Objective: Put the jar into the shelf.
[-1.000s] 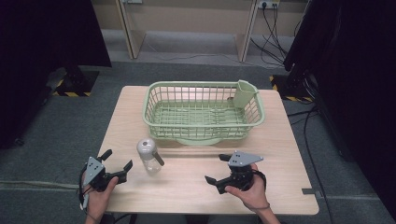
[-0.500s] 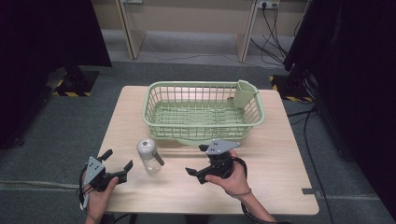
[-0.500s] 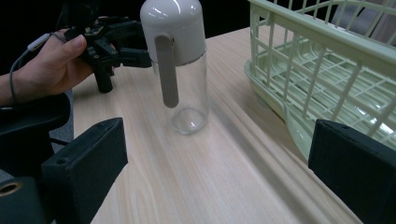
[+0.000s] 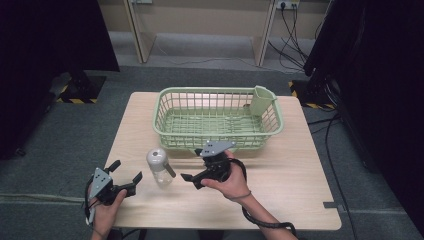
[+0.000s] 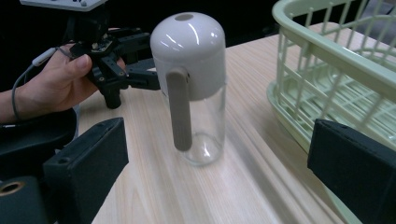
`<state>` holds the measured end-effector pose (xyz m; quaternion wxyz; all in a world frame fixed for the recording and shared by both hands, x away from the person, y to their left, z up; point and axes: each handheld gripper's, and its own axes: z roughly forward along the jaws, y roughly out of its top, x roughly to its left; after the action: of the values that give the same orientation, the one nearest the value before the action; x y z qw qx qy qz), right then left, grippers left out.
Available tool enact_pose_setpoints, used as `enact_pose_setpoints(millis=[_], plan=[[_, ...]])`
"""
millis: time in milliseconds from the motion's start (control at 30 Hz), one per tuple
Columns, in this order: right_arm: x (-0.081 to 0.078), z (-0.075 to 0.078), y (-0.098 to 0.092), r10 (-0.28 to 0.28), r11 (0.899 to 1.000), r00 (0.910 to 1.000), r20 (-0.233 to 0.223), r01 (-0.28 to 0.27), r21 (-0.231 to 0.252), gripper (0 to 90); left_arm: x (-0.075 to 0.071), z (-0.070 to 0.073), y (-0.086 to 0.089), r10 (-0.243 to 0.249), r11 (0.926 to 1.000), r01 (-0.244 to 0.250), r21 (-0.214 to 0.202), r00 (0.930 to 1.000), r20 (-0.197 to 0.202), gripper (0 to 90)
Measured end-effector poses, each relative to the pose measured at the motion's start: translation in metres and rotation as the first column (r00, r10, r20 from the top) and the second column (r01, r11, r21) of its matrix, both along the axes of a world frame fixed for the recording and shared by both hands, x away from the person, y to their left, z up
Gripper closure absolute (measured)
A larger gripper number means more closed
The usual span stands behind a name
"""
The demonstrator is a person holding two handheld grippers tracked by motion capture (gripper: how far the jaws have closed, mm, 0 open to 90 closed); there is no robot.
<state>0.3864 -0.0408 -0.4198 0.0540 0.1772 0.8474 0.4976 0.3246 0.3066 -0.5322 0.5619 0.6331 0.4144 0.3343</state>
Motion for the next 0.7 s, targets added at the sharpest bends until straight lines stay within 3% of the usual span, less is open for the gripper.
enact_pose_setpoints(millis=[367,700], plan=[[0.013,0.002,0.046,0.041,0.999,0.9991,-0.008,-0.041,0.016,8.0,0.000,0.000,0.000,-0.002,1.0000,0.002,-0.004,1.0000,-0.002,3.8],[0.017,-0.005,0.078,0.059,0.998,0.9983,0.001,-0.059,-0.012,13.9,0.000,0.000,0.000,-0.004,1.0000,0.004,-0.003,1.0000,-0.001,3.8]])
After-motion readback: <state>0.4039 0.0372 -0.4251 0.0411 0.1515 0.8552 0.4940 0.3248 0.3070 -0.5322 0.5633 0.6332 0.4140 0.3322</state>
